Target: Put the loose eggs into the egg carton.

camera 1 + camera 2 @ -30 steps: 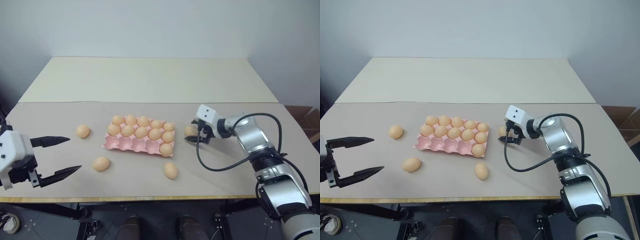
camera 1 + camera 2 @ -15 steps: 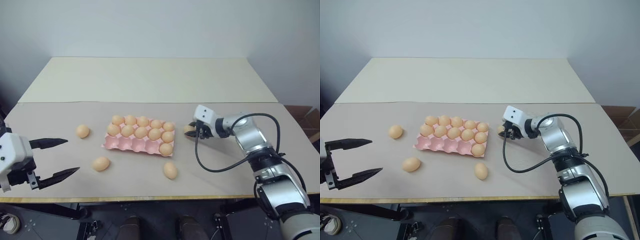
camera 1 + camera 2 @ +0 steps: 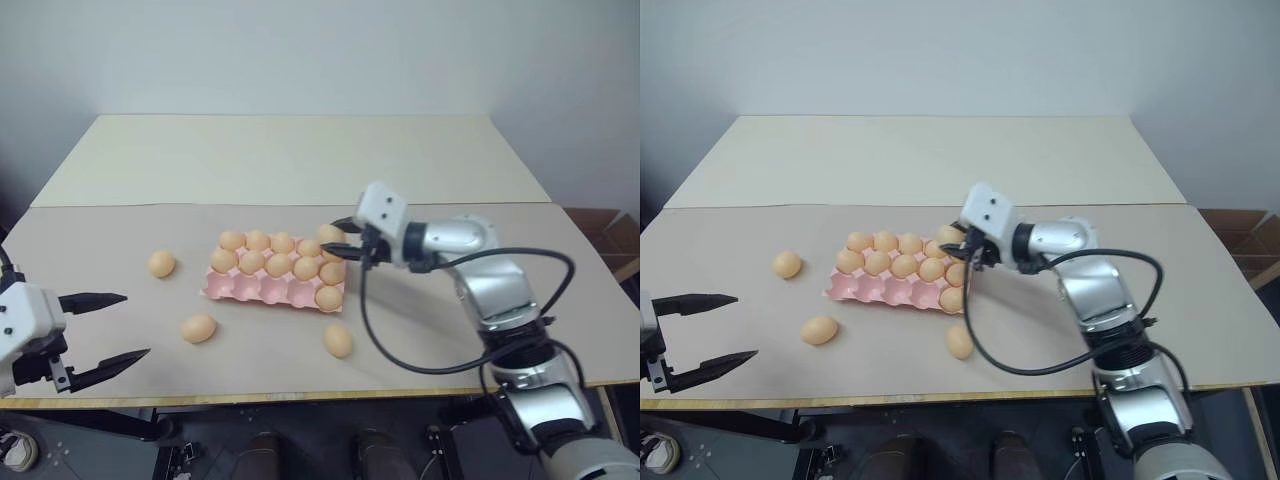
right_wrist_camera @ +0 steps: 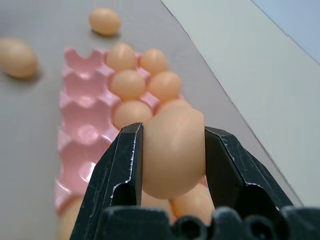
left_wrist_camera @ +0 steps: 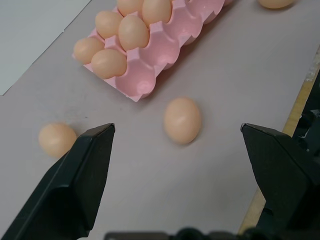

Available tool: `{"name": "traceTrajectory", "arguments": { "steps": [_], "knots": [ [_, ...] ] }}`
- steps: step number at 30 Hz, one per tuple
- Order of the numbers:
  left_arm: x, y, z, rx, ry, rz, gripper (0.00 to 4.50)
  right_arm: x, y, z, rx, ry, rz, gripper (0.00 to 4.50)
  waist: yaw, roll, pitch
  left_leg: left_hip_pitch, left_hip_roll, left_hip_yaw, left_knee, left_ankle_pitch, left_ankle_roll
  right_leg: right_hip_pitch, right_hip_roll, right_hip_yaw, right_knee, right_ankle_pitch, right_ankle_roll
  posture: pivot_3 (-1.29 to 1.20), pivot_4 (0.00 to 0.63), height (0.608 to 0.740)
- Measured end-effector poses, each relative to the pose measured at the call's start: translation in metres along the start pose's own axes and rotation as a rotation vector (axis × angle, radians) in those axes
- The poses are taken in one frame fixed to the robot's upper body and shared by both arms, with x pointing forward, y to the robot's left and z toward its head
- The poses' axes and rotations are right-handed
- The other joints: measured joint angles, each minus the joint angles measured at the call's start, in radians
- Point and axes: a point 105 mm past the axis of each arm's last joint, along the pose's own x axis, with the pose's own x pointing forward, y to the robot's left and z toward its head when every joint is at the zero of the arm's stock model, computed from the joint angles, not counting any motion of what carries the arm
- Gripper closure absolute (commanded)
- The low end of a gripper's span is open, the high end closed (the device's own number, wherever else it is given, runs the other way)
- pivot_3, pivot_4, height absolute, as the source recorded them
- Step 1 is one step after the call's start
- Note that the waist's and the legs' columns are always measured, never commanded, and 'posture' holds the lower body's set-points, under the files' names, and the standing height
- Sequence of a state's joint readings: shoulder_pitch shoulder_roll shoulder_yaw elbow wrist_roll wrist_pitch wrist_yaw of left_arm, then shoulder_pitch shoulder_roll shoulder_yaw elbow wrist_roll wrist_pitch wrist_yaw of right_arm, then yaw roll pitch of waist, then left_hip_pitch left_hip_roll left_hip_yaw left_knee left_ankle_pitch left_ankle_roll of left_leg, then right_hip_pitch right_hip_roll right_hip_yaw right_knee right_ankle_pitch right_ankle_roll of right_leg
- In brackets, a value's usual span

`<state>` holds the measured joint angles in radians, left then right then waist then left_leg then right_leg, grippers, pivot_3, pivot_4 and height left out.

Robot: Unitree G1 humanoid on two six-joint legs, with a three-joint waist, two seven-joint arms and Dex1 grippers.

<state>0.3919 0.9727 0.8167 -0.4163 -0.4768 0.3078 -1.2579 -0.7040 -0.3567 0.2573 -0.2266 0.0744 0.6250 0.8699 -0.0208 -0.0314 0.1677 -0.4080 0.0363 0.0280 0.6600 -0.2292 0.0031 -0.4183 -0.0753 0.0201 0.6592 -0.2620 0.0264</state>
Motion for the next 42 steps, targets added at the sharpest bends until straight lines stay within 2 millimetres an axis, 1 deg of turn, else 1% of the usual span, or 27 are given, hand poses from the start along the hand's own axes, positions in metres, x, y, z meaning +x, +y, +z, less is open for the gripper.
{"name": "traceTrajectory", "arguments": {
  "steps": [2, 3, 6, 10, 13, 18, 19, 22, 26, 29, 31, 33, 34, 39, 42],
  "knots": [
    [0.000, 0.001, 0.001, 0.003, -0.003, 0.002, 0.13, 0.007, 0.012, -0.006, 0.014, 0.009, 0.028, 2.73, 0.003, 0.000, 0.000, -0.001, -0.001, 0.000, 0.000, 0.000, 0.000, -0.001, -0.001, 0.000, 0.000, 0.000, 0.000, 0.00, 0.150, 0.740],
    [0.000, 0.001, 0.001, 0.003, -0.003, 0.003, 0.13, 0.009, 0.015, -0.008, 0.022, 0.014, 0.027, 2.73, 0.004, 0.000, 0.000, -0.001, -0.001, 0.000, 0.000, 0.000, 0.000, -0.001, -0.001, 0.000, 0.000, 0.000, 0.000, 0.00, 0.150, 0.740],
    [0.000, 0.001, 0.001, 0.003, -0.003, 0.002, 0.13, 0.011, 0.016, -0.011, 0.031, 0.019, 0.018, 2.73, 0.003, 0.000, 0.000, 0.000, 0.000, 0.000, 0.000, 0.000, 0.000, -0.001, 0.000, 0.000, 0.000, 0.000, 0.000, 0.00, 0.150, 0.740],
    [0.000, 0.001, 0.000, 0.003, 0.000, 0.002, 0.13, 0.016, 0.023, -0.013, 0.013, 0.022, 0.048, 2.73, 0.001, 0.000, 0.000, 0.000, 0.000, 0.000, 0.000, 0.000, 0.000, -0.001, 0.001, 0.000, 0.001, 0.000, 0.000, 0.00, 0.150, 0.740],
    [0.000, 0.000, 0.000, 0.002, 0.003, 0.002, 0.13, 0.019, 0.026, -0.015, 0.006, 0.020, 0.061, 1.97, 0.000, 0.000, 0.000, 0.000, 0.000, 0.001, 0.000, 0.000, 0.000, -0.001, 0.001, 0.000, 0.001, 0.000, 0.000, 0.00, 0.150, 0.740],
    [-0.001, 0.000, -0.002, -0.002, 0.009, 0.004, 0.13, 0.025, 0.032, -0.019, -0.012, 0.016, 0.079, 0.24, 0.000, 0.000, 0.000, 0.000, 0.000, 0.001, 0.000, 0.000, 0.000, -0.001, 0.001, 0.000, 0.001, 0.000, 0.000, 0.00, 0.150, 0.740],
    [-0.001, 0.000, -0.002, -0.003, 0.011, 0.005, 0.13, 0.027, 0.032, -0.021, -0.021, 0.022, 0.077, 0.04, 0.000, 0.000, 0.000, 0.000, 0.000, 0.001, 0.000, 0.000, 0.000, -0.001, 0.001, 0.000, 0.001, 0.000, 0.000, 0.00, 0.150, 0.740],
    [-0.001, -0.001, -0.003, -0.007, 0.012, 0.006, 0.13, 0.028, 0.034, -0.026, -0.041, 0.035, 0.077, 0.04, 0.000, 0.000, 0.000, 0.000, 0.000, 0.001, 0.000, 0.000, 0.000, -0.001, 0.001, 0.000, 0.001, 0.000, 0.000, 0.00, 0.150, 0.740],
    [-0.002, -0.001, -0.003, -0.008, 0.012, 0.009, 0.13, 0.024, 0.032, -0.026, -0.056, 0.043, 0.076, 0.04, 0.000, 0.000, 0.000, 0.000, 0.000, 0.001, 0.000, 0.000, 0.000, -0.001, 0.000, 0.000, 0.001, 0.000, 0.000, 0.00, 0.150, 0.740],
    [-0.001, -0.001, -0.004, -0.011, 0.008, 0.016, 0.13, 0.011, 0.027, -0.023, -0.089, 0.045, 0.073, 0.04, 0.001, 0.000, 0.000, -0.001, 0.000, 0.000, 0.000, 0.000, 0.000, -0.001, 0.000, 0.000, 0.000, 0.000, 0.000, 0.00, 0.150, 0.740],
    [-0.001, -0.001, -0.003, -0.010, 0.006, 0.017, 0.13, -0.007, 0.025, -0.018, -0.098, 0.041, 0.085, 0.04, 0.006, 0.000, 0.000, -0.001, 0.000, 0.000, 0.000, 0.000, 0.000, -0.001, 0.000, 0.000, 0.000, 0.000, 0.000, 0.00, 0.150, 0.740],
    [-0.001, -0.001, -0.003, -0.009, 0.006, 0.017, 0.13, -0.023, 0.022, -0.019, -0.099, 0.061, 0.099, 0.04, 0.007, 0.000, 0.000, -0.001, 0.000, 0.000, 0.000, 0.000, 0.000, 0.000, 0.000, 0.000, -0.001, 0.000, 0.000, 0.00, 0.150, 0.740],
    [-0.001, -0.001, -0.003, -0.007, 0.005, 0.017, 0.13, -0.035, 0.023, -0.019, -0.098, 0.076, 0.118, 0.04, 0.008, 0.000, 0.000, -0.001, 0.000, 0.000, 0.000, 0.000, 0.000, 0.000, 0.000, 0.000, -0.001, 0.000, 0.000, 0.00, 0.150, 0.740],
    [-0.001, -0.002, -0.003, -0.005, 0.001, 0.013, 0.13, -0.087, 0.030, -0.033, -0.071, 0.194, 0.204, 0.04, 0.008, -0.001, 0.000, 0.000, 0.000, 0.000, 0.000, 0.000, 0.000, 0.001, 0.000, 0.000, -0.002, 0.000, 0.000, 0.00, 0.150, 0.740],
    [0.000, -0.002, -0.003, 0.001, -0.002, 0.011, 0.13, -0.112, 0.036, -0.041, -0.051, 0.272, 0.248, 0.04, 0.007, -0.001, 0.000, 0.001, 0.000, 0.001, 0.000, 0.000, 0.000, 0.001, 0.000, 0.000, -0.002, 0.000, 0.000, 0.00, 0.150, 0.740]
  ]
}}
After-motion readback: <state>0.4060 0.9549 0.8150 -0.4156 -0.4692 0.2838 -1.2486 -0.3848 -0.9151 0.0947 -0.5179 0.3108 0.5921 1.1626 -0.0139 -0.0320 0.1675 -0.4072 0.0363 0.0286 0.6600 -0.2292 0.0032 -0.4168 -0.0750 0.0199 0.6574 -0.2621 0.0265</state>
